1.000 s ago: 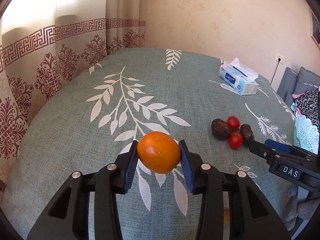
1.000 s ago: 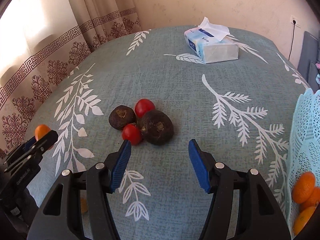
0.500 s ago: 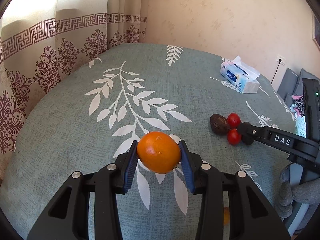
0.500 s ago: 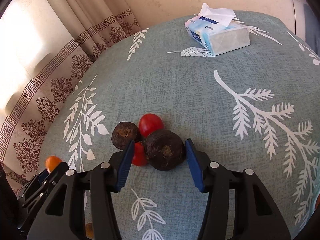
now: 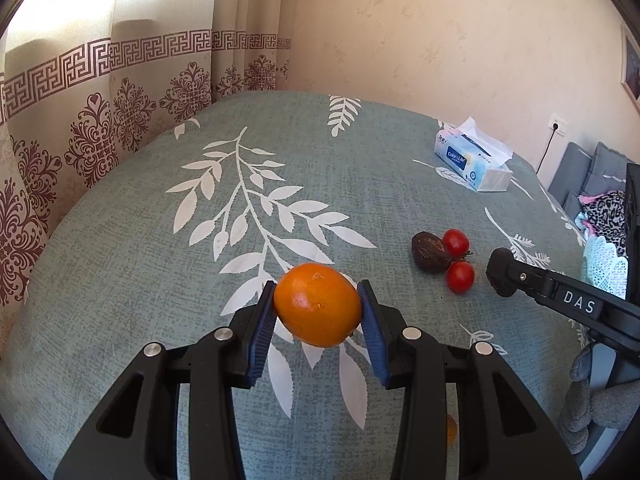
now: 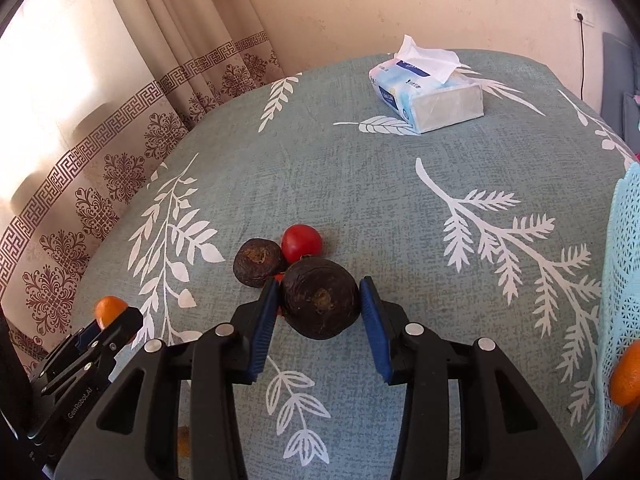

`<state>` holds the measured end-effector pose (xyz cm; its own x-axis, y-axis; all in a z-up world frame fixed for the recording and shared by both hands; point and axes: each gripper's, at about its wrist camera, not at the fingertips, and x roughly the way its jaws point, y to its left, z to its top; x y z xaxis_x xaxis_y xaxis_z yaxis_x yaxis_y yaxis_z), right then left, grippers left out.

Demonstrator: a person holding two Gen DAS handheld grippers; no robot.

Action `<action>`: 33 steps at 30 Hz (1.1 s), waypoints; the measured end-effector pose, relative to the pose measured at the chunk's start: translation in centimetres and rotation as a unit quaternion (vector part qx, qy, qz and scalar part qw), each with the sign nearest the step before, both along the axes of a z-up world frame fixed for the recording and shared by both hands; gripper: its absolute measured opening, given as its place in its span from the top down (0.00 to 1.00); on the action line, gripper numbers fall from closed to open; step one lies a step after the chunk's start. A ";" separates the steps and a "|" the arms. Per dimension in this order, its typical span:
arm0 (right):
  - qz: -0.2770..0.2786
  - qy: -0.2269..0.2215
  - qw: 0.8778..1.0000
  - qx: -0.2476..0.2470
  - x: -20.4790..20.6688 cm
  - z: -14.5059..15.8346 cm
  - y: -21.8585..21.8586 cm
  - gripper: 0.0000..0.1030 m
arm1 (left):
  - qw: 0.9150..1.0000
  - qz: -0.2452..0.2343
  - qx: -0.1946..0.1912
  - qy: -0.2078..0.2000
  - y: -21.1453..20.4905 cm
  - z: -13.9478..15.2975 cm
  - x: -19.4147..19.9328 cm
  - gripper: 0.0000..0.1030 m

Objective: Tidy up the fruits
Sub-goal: 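Carry the orange and dark brown fruit into the blue basket and release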

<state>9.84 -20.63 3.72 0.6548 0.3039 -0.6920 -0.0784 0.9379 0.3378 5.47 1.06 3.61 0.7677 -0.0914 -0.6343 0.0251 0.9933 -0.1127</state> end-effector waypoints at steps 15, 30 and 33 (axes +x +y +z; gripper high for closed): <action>-0.085 -0.046 0.995 -0.036 -6.7 3.7 -6.3 0.59 | 1.000 0.002 0.011 -0.015 -0.5 0.3 -0.4 0.60; -0.230 -0.025 0.971 -0.053 -12.6 3.0 -18.7 0.59 | 0.999 -0.022 0.031 -0.028 -4.1 2.8 -1.8 0.60; -0.246 -0.023 0.967 -0.055 -13.0 2.6 -19.9 0.58 | 0.998 -0.037 0.035 -0.033 -5.6 3.5 -2.2 0.60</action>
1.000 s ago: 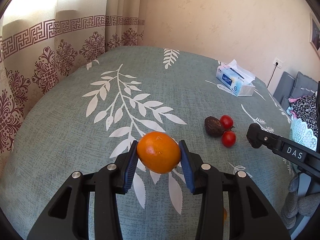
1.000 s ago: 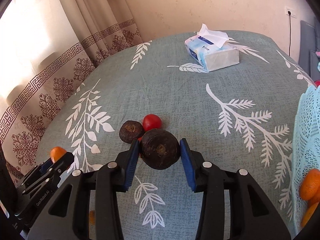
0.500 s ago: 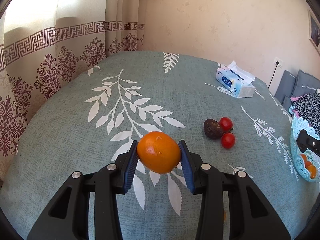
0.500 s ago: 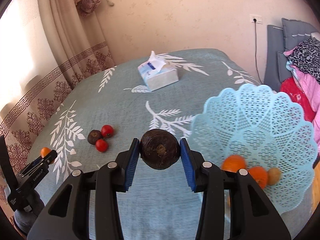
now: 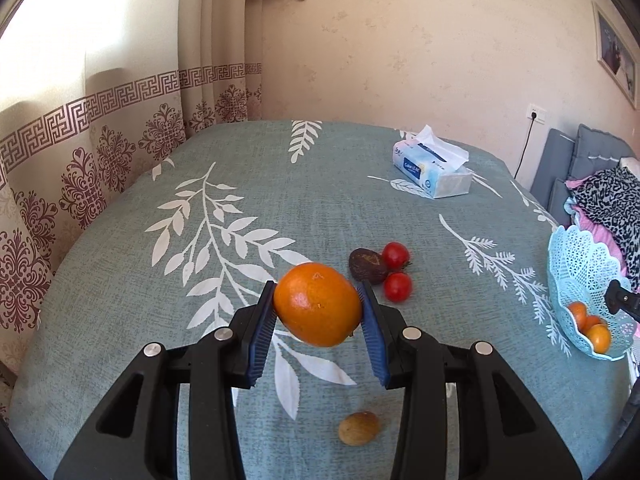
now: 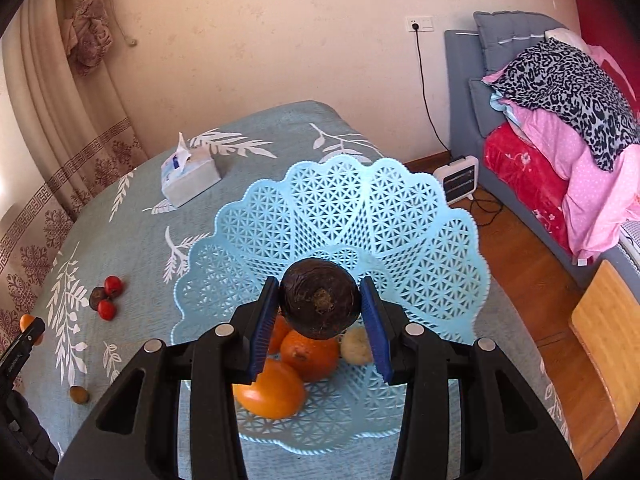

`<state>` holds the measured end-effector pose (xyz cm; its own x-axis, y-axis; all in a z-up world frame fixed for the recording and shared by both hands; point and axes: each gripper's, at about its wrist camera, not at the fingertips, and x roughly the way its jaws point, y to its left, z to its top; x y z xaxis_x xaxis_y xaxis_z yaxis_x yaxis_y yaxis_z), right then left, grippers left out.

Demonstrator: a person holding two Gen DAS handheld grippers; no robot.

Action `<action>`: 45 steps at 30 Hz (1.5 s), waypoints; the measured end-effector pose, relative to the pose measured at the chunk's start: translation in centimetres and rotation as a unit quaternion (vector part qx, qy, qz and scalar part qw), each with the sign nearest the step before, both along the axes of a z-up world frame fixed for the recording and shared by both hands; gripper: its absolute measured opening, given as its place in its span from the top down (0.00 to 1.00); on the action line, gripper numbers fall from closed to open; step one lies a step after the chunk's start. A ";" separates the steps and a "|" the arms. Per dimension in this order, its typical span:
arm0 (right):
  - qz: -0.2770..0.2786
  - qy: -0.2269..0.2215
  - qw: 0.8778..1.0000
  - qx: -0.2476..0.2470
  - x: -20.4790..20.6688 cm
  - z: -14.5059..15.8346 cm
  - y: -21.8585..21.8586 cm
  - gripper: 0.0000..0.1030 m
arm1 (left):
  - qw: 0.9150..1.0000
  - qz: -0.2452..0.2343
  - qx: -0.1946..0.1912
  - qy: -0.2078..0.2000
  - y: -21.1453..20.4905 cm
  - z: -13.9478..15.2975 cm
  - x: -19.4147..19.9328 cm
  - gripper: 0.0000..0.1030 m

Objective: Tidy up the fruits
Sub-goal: 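Carry the orange and dark brown fruit into the blue basket and release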

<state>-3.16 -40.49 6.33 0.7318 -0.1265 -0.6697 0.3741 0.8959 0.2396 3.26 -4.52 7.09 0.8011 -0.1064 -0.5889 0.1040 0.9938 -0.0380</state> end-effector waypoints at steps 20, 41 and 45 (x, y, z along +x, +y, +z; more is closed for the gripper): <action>-0.064 -0.078 0.993 -0.055 -3.1 0.5 -0.5 0.57 | 0.982 -0.188 -0.021 0.024 -15.1 2.0 0.1 0.60; -0.094 -0.099 0.990 -0.047 -4.1 0.1 -1.2 0.48 | 0.970 -0.235 -0.041 0.037 -20.6 1.4 1.6 0.24; -0.089 -0.101 0.990 -0.051 -4.1 0.3 -0.7 0.48 | 0.979 -0.201 -0.033 0.019 -18.0 2.0 1.9 0.17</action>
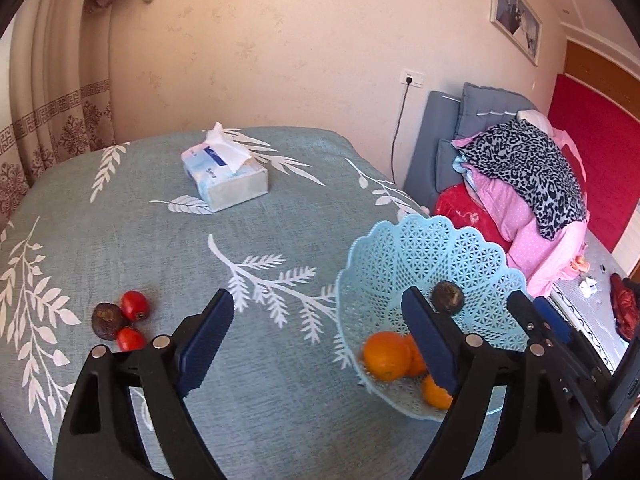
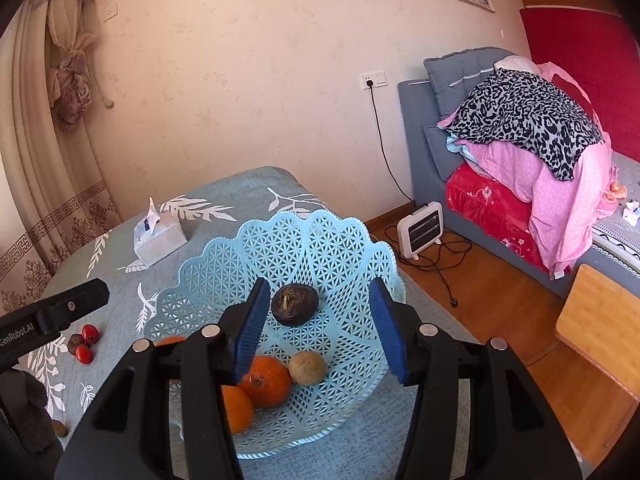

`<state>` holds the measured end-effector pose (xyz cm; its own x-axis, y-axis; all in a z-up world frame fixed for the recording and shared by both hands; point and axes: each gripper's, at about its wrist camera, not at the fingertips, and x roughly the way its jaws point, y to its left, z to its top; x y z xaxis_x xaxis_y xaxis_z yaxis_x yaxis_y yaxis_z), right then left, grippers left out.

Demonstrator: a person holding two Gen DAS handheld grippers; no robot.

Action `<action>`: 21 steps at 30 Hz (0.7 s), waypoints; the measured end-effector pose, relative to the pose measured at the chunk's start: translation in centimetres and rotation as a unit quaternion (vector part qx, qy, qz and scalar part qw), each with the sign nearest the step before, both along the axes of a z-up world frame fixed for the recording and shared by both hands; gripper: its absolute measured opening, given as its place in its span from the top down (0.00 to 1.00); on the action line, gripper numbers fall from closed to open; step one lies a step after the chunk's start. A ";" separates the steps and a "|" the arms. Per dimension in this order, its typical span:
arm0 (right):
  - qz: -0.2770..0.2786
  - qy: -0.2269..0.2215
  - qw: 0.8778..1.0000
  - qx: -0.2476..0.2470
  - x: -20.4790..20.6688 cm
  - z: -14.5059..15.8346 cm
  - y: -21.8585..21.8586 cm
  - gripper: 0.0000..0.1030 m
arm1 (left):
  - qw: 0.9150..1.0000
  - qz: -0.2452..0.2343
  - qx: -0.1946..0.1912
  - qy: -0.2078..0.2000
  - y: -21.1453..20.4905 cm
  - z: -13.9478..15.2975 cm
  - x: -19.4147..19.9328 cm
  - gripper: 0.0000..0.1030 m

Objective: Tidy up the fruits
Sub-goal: 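Carry the orange and dark brown fruit into the blue basket and release, then grasp the dark brown fruit with the left tool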

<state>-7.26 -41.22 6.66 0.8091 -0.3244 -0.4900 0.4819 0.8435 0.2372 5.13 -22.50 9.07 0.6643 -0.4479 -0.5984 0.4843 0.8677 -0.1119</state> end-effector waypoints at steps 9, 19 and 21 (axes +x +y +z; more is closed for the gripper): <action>0.042 -0.009 0.999 -0.008 0.0 1.5 2.8 0.48 | 0.997 0.064 0.026 -0.017 6.9 0.3 0.9 0.16; 0.109 0.013 0.994 -0.014 1.5 1.6 7.3 0.48 | 0.991 0.122 0.042 0.013 13.8 -1.5 3.7 0.19; 0.120 0.019 0.993 -0.017 1.8 1.4 8.2 0.48 | 0.991 0.121 0.046 0.025 14.4 -2.2 4.3 0.24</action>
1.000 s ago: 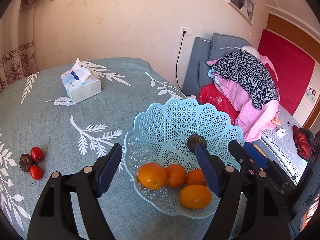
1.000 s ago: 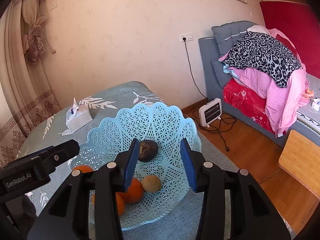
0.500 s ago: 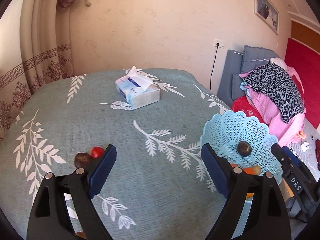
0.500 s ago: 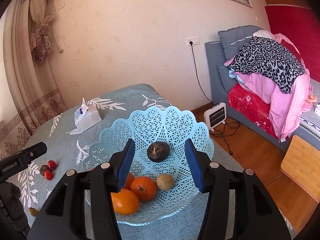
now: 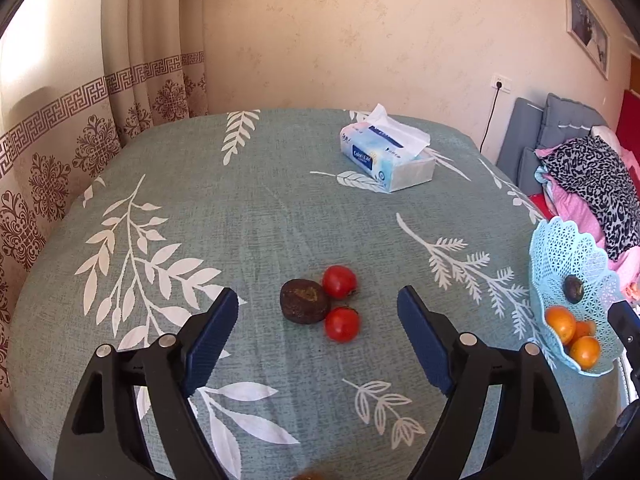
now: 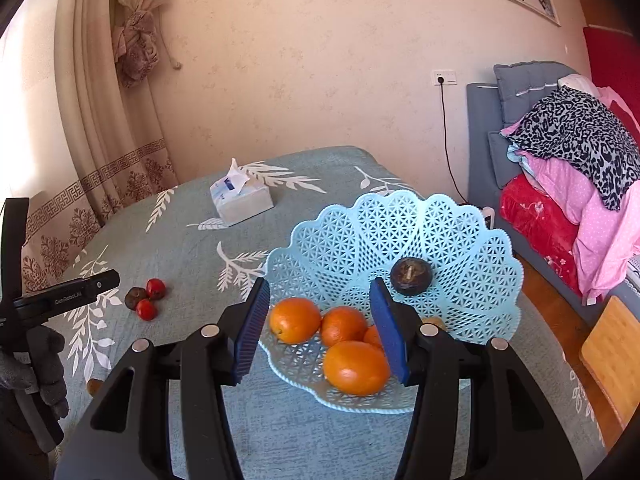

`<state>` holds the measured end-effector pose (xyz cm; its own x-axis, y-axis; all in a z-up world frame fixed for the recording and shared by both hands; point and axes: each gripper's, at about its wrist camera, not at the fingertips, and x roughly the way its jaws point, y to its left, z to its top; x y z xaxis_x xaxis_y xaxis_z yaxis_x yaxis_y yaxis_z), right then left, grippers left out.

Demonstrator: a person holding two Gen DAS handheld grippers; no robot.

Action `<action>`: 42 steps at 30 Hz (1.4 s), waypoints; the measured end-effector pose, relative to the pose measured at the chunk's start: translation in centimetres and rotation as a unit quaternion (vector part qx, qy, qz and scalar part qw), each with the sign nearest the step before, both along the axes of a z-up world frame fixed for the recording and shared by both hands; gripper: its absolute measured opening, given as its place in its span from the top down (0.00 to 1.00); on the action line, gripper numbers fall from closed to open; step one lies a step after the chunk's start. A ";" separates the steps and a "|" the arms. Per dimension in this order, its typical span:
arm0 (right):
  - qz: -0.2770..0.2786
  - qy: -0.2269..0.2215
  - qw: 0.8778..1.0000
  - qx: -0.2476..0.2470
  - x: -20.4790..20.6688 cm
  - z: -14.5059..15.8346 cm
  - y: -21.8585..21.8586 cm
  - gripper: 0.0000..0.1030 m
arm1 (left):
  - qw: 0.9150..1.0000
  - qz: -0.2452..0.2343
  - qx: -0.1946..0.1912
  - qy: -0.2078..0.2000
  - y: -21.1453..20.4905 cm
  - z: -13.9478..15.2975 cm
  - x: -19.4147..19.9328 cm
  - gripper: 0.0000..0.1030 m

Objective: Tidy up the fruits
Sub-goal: 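Grasp the dark brown fruit with the left tool, then grasp a red tomato with the right tool while the left tool holds the brown fruit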

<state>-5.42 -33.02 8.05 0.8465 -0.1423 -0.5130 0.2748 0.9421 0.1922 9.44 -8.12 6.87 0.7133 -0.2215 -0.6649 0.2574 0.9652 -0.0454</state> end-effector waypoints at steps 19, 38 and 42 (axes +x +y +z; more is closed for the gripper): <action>0.050 0.037 0.998 -0.014 2.4 -1.3 4.1 0.48 | 0.992 -0.031 -0.046 0.116 0.9 -4.2 6.2 0.57; 0.129 0.074 0.989 -0.002 6.4 -1.5 8.3 0.48 | 0.998 0.000 -0.053 0.036 3.8 -1.0 4.1 0.64; 0.151 0.084 0.985 -0.005 7.9 -1.8 10.0 0.48 | 0.999 0.013 -0.045 0.003 4.5 0.4 3.3 0.64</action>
